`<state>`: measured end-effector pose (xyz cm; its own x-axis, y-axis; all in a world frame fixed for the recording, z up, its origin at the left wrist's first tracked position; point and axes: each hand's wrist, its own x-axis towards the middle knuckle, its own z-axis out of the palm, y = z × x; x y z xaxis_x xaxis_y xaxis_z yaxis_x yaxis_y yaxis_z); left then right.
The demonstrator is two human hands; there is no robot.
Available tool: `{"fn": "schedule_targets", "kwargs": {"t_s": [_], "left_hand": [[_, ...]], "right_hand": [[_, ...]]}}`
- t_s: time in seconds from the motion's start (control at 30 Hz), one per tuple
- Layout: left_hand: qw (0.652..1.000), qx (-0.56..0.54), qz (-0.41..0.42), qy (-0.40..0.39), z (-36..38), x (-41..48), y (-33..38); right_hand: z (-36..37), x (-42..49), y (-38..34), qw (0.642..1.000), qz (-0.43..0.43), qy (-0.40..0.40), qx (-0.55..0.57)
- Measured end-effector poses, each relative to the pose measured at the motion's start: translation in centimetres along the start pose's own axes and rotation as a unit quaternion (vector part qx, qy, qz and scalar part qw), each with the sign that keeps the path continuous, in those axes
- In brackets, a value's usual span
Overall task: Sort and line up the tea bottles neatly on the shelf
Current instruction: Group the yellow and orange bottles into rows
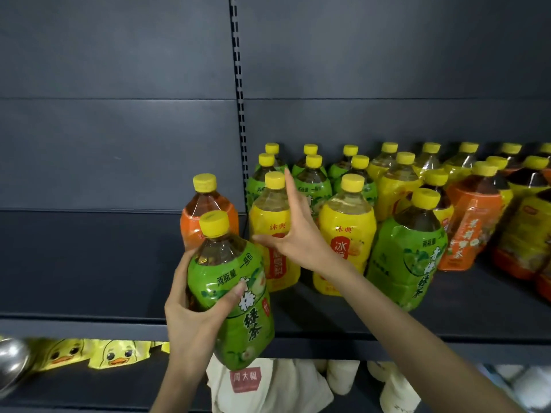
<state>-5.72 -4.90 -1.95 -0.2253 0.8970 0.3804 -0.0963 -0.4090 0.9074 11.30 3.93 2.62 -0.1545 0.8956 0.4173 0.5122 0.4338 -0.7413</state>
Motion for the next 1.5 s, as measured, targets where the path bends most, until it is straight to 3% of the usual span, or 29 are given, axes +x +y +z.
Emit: {"fn": "schedule_targets", "kwargs": {"t_s": [0.2, 0.6, 0.97, 1.13, 1.5], "left_hand": [[1.0, -0.001, 0.017, 0.012, -0.8, -0.1, 0.3], [0.999, 0.005, 0.051, -0.005, -0.7, 1.4, 1.8], [0.996, 0.017, 0.063, -0.054, 5.9, 4.7, 0.9], [0.992, 0.092, 0.085, -0.02, 9.0, 6.4, -1.5], [0.987, 0.141, 0.071, 0.037, 11.6, 8.4, -5.6]], "right_hand": [[2.0, -1.1, 1.4, 0.994, 0.025, 0.103, 0.017], [-1.3, -7.6, 0.6, 0.996, -0.007, 0.094, -0.006], [-5.7, -11.6, 1.3, 0.993, 0.022, 0.117, 0.023], [-8.0, -13.5, 1.4, 0.988, 0.029, 0.147, 0.028], [-11.7, -15.7, 1.9, 0.978, 0.037, 0.194, 0.069]]}}
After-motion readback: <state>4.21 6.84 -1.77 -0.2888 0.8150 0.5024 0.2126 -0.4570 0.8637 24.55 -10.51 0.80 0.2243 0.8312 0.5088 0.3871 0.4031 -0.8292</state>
